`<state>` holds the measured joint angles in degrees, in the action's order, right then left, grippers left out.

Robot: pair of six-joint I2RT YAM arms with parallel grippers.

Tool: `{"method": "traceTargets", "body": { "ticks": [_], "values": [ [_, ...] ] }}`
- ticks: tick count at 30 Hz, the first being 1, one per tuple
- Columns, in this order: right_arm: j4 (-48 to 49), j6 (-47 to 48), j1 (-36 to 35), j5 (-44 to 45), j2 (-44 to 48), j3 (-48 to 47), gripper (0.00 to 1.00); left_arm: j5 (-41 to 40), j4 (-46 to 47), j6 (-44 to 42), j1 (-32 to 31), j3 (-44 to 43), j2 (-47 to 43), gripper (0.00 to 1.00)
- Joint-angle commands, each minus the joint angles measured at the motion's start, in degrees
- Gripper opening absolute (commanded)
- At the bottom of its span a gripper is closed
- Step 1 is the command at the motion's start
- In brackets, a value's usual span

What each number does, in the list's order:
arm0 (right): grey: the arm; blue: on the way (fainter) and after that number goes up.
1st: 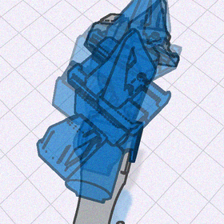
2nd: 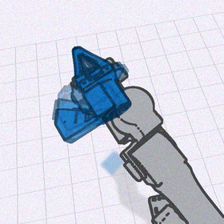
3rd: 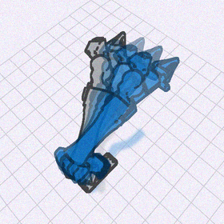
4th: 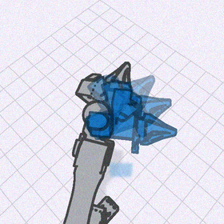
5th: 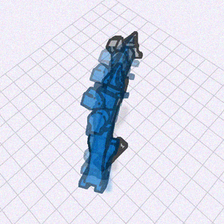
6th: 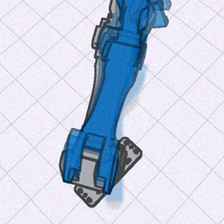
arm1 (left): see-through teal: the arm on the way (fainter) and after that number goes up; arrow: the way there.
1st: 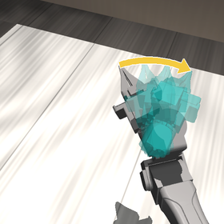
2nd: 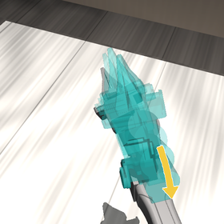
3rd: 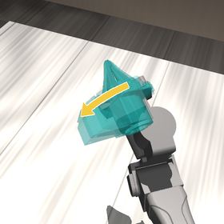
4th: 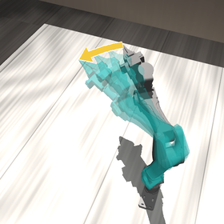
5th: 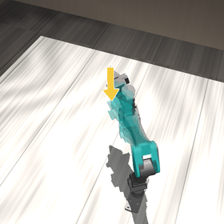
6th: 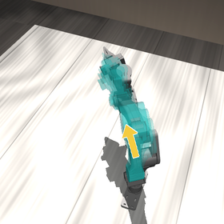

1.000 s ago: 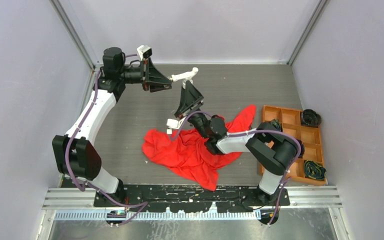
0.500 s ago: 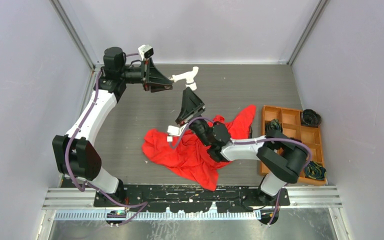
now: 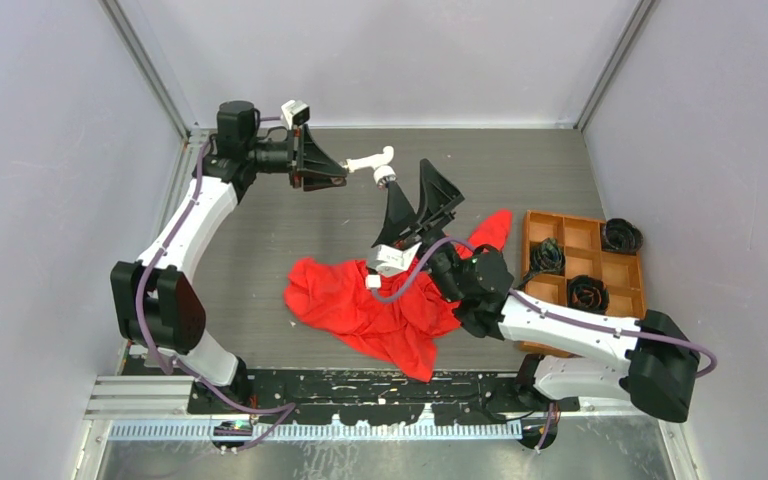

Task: Install the water faucets

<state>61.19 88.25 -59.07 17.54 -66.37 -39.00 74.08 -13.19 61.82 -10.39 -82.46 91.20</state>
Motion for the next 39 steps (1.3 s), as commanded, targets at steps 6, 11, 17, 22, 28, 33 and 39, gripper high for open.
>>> {"method": "traceTargets", "body": {
  "ticks": [6,11,17,22,28,33,39],
  "values": [
    [-21.28,-8.73,1.44,0.31,3.34,-1.79,0.99,0.72,-1.89,-2.92,0.15,-3.67,-1.33,0.00],
    [-29.46,-13.43,1.77,-0.72,4.67,-3.01,0.99,0.97,-6.49,-6.68,0.21,-4.93,-1.63,0.00],
    [-30.02,-14.16,4.22,-2.85,1.84,-4.62,0.99,4.21,-8.81,-10.18,0.04,-3.15,-2.88,0.00],
    [-31.55,-15.59,6.37,-6.66,0.38,-6.45,0.98,5.33,-10.04,-13.48,-0.15,2.56,-5.14,0.00],
    [-40.05,-18.83,6.42,-12.10,-1.03,-10.27,0.92,5.84,-10.02,-14.19,-0.21,3.89,-5.80,0.00],
    [-45.37,-23.99,6.49,-15.80,-3.05,-14.39,0.81,6.20,-10.01,-14.22,-0.37,3.04,-5.39,0.00],
    [-48.56,-30.79,8.84,-18.77,-3.66,-17.37,0.39,6.19,-10.10,-14.27,-0.55,3.18,-5.67,0.00]
  ]
}}
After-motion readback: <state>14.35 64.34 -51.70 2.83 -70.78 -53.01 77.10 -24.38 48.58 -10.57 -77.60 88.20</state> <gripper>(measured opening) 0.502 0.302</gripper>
